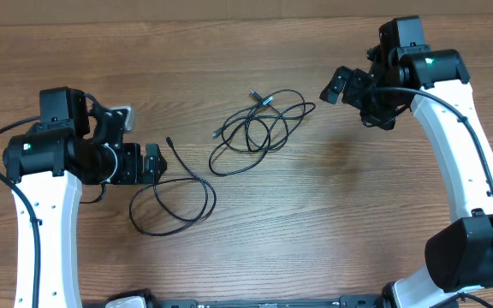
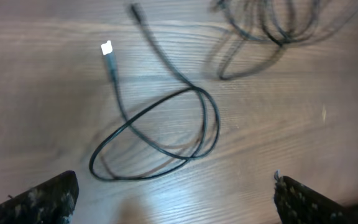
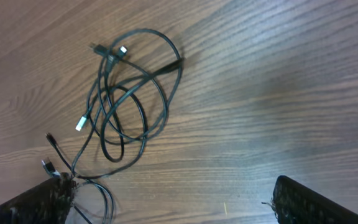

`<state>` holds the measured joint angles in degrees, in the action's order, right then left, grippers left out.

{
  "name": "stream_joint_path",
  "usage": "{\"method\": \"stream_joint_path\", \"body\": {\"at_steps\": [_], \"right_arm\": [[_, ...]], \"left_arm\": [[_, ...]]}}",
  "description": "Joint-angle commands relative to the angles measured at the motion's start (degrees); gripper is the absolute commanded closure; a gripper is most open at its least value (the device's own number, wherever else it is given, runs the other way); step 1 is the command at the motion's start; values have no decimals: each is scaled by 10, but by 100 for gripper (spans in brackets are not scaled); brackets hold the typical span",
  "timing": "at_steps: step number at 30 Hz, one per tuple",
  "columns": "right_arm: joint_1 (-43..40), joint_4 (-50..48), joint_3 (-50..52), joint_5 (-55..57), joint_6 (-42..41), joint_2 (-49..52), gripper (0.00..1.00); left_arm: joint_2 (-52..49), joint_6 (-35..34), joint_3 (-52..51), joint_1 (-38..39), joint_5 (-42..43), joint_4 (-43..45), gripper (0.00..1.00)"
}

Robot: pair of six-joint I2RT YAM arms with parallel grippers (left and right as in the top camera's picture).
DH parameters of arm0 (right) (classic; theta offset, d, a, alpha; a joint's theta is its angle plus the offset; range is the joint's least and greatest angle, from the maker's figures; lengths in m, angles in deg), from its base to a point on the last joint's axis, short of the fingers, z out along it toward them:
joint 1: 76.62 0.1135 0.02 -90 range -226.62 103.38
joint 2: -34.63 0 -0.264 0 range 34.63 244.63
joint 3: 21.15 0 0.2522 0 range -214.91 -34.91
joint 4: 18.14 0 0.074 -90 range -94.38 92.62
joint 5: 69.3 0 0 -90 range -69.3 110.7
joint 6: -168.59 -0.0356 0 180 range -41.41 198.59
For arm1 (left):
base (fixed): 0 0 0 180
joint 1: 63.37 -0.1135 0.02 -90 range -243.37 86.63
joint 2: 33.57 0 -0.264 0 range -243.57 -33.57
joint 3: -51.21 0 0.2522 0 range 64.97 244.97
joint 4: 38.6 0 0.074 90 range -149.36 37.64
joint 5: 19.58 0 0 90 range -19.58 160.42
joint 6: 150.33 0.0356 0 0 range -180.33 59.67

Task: Untangle cables

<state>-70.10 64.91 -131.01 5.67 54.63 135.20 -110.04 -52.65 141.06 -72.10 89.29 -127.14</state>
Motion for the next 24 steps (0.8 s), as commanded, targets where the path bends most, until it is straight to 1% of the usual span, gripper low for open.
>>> {"method": "stream_joint_path", "body": {"at_steps": [1,4,6,7,9,11,14,24], "right_arm": [[3,-6,-17,4,2,-2,0],[3,-19,-17,2,0,-2,0],[3,-28,-17,-7,-2,-2,0],[3,-31,-17,-9,-16,-2,0],[3,-34,-17,-9,-35,-1,0],[3,-36,-17,-9,-45,0,0],[3,-34,-17,-11,-46,6,0],[3,-28,-17,-11,-45,8,0]], "left_arm": [[49,151,3,-2,26,3,0],[110,58,3,-2,-80,31,0],[152,15,3,-2,-111,51,1],[180,-14,2,-2,-137,66,0],[204,-36,2,-2,-170,81,0],[221,-43,2,-2,-195,92,1],[225,-43,2,-2,-179,96,0],[185,-43,2,-2,-178,87,1]]}}
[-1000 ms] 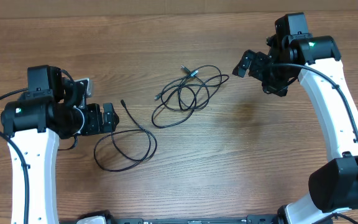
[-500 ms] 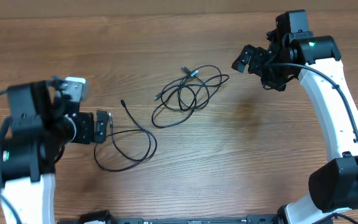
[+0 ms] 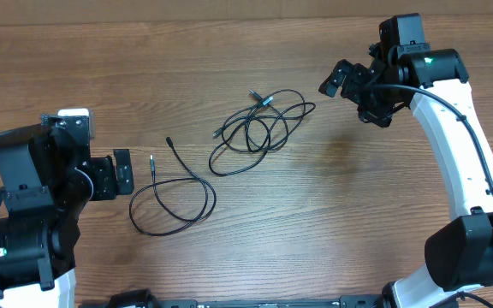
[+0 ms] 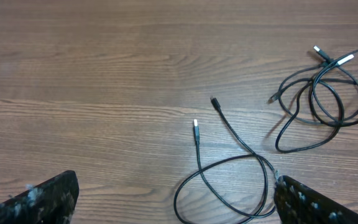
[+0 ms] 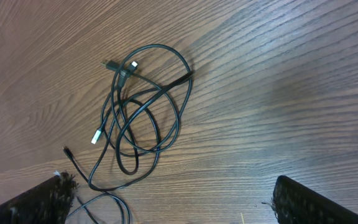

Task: Untangle cables

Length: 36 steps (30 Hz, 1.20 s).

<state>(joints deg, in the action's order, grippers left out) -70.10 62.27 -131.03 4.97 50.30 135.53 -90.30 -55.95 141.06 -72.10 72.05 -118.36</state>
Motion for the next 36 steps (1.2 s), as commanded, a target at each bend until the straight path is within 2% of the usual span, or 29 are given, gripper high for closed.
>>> {"method": "stream_joint_path", "body": {"at_steps": [1,16,36], "right_arm": [[3,-2,-17,-4,-2,5,0],[3,-3,-17,-4,-2,5,0],[18,-84,-12,-39,-22,59,0]], "left_arm": [[-17,-10,2,-2,-5,-3,0],[-24,-10,2,-2,-5,-11,0],[-24,-10,2,-2,-5,-11,1]]}}
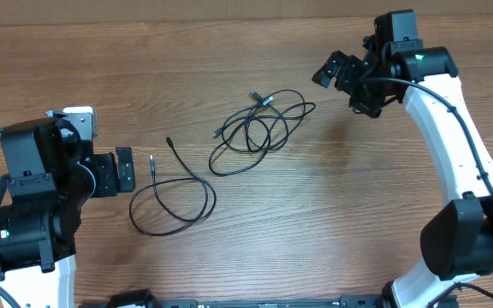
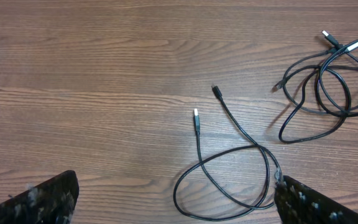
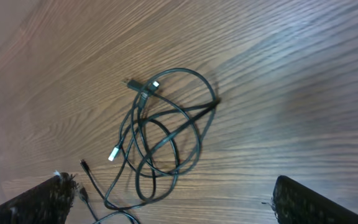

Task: Untangle cables

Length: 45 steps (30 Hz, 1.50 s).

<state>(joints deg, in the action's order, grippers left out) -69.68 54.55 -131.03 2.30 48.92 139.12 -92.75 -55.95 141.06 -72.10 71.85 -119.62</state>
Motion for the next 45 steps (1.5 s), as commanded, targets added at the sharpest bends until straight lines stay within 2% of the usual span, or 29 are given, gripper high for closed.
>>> {"method": "stream_joint_path", "body": {"at_steps": [1,8,9,10,11,12,13,17,21,23,26,30,35,45], "right_arm": [[23,-13,-12,-12,-10,35,0],[73,-80,-10,-5,-64,123,1],[76,-83,-10,-5,-69,134,6],[80,-83,-10,-5,-79,152,16],[81,-84,-10,-5,-79,161,48],[81,-84,-10,-3,-78,161,68],[81,-83,-10,-3,-79,161,96],[81,-44,-19,19,-78,139,96],[81,14,-92,87,-58,76,96],[81,59,-164,123,-41,35,96],[81,139,-339,134,-28,-24,96],[81,165,-449,134,-13,-66,96],[81,164,-505,150,-13,-118,96],[81,143,-506,207,-13,-206,96]], "left_arm": [[0,-10,2,-2,-3,2,0],[0,-10,2,-2,-3,2,1],[0,-10,2,-2,-3,2,0],[0,-10,2,-2,-3,2,0],[0,-10,2,-2,-3,2,1],[0,-10,2,-2,-3,2,0],[0,-10,2,-2,-3,2,0],[0,-10,2,-2,-3,2,1],[0,-10,2,-2,-3,2,0],[0,-10,2,-2,-3,2,0],[0,-10,2,-2,-3,2,0],[0,-10,2,-2,-3,2,0],[0,-10,2,-2,-3,2,0],[0,-10,2,-2,-3,2,0]]}}
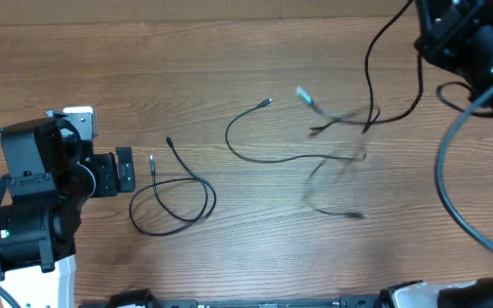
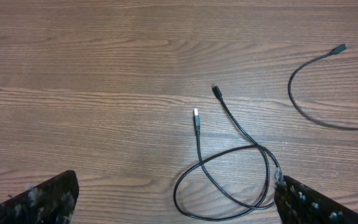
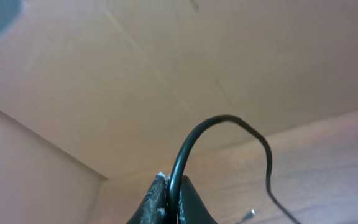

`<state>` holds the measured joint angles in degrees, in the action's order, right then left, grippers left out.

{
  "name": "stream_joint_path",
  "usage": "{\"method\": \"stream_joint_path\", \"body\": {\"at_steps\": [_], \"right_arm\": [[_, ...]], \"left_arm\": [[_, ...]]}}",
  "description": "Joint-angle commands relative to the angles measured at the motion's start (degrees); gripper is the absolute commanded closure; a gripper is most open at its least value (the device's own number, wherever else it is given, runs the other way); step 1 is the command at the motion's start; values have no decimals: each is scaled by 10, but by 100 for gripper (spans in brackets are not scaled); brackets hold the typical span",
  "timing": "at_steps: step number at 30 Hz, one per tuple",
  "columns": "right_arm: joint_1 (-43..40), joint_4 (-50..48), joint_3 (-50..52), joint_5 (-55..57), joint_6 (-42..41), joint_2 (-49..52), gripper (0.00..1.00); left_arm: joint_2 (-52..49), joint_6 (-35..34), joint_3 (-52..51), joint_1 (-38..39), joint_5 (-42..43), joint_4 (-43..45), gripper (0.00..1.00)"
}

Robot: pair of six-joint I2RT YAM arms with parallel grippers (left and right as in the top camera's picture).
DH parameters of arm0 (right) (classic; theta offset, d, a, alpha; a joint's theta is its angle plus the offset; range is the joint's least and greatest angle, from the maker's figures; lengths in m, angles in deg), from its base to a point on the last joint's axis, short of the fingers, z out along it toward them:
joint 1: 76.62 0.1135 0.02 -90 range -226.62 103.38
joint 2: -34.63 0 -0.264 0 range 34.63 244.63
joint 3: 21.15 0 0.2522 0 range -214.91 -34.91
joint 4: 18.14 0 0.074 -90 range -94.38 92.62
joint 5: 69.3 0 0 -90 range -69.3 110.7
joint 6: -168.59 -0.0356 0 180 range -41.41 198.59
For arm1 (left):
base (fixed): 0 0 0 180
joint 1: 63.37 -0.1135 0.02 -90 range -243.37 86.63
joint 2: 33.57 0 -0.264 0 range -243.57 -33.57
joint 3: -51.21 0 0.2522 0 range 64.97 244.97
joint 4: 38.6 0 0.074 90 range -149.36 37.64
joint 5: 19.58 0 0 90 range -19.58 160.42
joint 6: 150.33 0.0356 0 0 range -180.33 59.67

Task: Untangle cables
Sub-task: 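Grasp a black cable from the bundle and drag it rightward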

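Observation:
My right gripper [image 3: 173, 188] is shut on a black cable [image 3: 194, 134] and held high above the table; in the overhead view that cable [image 1: 370, 81] hangs blurred from the raised right arm [image 1: 473, 47]. A second black cable [image 1: 255, 152] lies stretched in a curve mid-table, its plug end [image 2: 339, 48] showing in the left wrist view. A third black cable [image 1: 174, 205] lies looped at the left, also seen as the loop [image 2: 229, 180]. Beside that loop, my left gripper [image 1: 123, 169] stands open with nothing in it [image 2: 176, 202].
Wooden table [image 1: 229, 51] with a cardboard wall behind it [image 3: 166, 68]. The left arm's body [image 1: 32, 205] fills the left front corner. Loose blurred cable ends [image 1: 336, 205] dangle right of centre.
The right gripper, open above the tangled bundle before, is now shut on one cable and raised high. The bundle has come apart: one cable hangs, one lies spread on the table.
The left gripper was low over the looped left cable, then was drawn back to the left, where it has stayed open. The right gripper stood open above the tangled bundle at each earlier moment. Now it holds one cable up and the bundle is pulled apart.

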<state>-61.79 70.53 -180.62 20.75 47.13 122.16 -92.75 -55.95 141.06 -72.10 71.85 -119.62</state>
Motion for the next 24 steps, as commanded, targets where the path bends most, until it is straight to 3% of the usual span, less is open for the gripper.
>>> {"method": "stream_joint_path", "body": {"at_steps": [1,5,11,14,19,24], "right_arm": [[2,-22,-10,43,5,-47,96],[2,-17,-10,155,17,-76,96],[2,-5,-10,457,108,-99,96],[2,55,-9,606,109,-97,96],[2,98,-9,681,105,-97,96],[-31,96,-9,687,103,-82,96]], "left_arm": [[0,-10,2,-2,-3,2,0],[0,-10,2,-2,-3,2,1],[-1,-10,2,-2,-4,2,0],[-1,-10,2,-2,-4,2,0],[-1,-10,2,-2,-4,2,1],[-1,-10,2,-2,-4,2,0]]}}
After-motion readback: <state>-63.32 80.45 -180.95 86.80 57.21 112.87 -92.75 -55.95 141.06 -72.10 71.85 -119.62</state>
